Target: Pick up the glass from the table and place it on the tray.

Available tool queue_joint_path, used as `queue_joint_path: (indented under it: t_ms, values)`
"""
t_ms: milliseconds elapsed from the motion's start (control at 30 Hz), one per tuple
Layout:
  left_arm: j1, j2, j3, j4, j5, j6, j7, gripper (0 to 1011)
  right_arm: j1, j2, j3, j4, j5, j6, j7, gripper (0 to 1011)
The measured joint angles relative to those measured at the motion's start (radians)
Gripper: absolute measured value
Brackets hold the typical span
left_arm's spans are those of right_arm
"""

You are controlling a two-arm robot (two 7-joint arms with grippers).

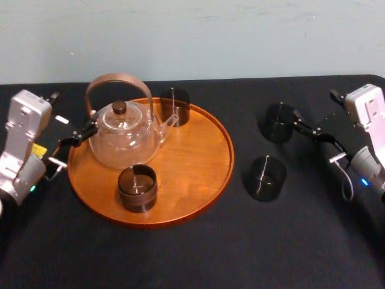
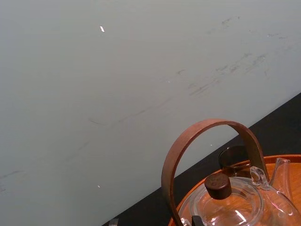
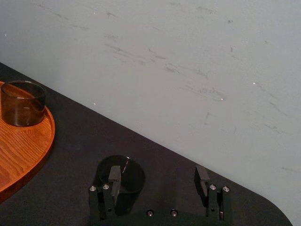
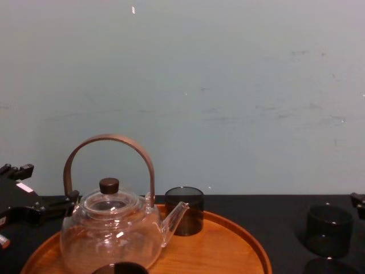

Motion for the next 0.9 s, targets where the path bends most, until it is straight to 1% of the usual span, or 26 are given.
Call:
queue_joint_path:
  t_ms: [900]
  values:
    - [0.000, 0.000, 0.000, 0.000, 0.000, 0.000, 0.000, 1009, 0.000, 0.000, 0.000, 0.000, 0.000, 0.000, 0.000, 1002]
